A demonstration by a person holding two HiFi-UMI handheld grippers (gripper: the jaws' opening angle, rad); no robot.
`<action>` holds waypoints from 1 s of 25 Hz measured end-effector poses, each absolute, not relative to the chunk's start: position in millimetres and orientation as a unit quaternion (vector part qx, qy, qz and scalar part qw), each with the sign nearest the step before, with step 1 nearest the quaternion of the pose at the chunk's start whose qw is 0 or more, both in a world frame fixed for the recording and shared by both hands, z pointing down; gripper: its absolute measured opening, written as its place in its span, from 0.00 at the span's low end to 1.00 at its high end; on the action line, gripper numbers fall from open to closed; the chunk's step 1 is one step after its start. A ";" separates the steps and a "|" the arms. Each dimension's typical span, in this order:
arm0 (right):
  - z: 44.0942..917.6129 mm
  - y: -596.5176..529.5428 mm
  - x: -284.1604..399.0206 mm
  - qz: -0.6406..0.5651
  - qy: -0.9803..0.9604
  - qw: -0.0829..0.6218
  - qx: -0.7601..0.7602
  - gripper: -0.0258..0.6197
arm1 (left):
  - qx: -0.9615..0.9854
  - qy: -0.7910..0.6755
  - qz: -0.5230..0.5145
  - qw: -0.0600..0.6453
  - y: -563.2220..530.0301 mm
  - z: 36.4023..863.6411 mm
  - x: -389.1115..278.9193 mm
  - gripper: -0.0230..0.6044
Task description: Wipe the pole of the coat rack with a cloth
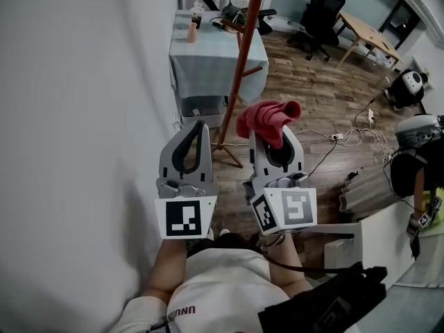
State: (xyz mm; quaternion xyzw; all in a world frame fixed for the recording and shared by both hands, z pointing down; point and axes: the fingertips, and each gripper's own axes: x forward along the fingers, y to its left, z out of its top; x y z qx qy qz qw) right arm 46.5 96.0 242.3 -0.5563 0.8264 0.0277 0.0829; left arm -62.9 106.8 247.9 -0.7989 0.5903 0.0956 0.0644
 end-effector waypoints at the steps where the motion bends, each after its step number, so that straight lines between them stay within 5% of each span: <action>1: 237.4 95.9 47.7 0.034 0.824 0.080 -0.559 0.21 | -0.801 0.588 0.098 0.057 105.9 247.7 -62.2 0.06; 11: 231.7 48.9 39.6 0.059 0.823 0.096 -0.557 0.21 | -0.798 0.595 0.091 0.029 63.3 276.2 -76.9 0.06; 25: 186.6 -98.7 55.3 0.103 0.841 0.117 -0.519 0.21 | -0.773 0.622 0.090 0.086 -77.8 255.4 -69.2 0.06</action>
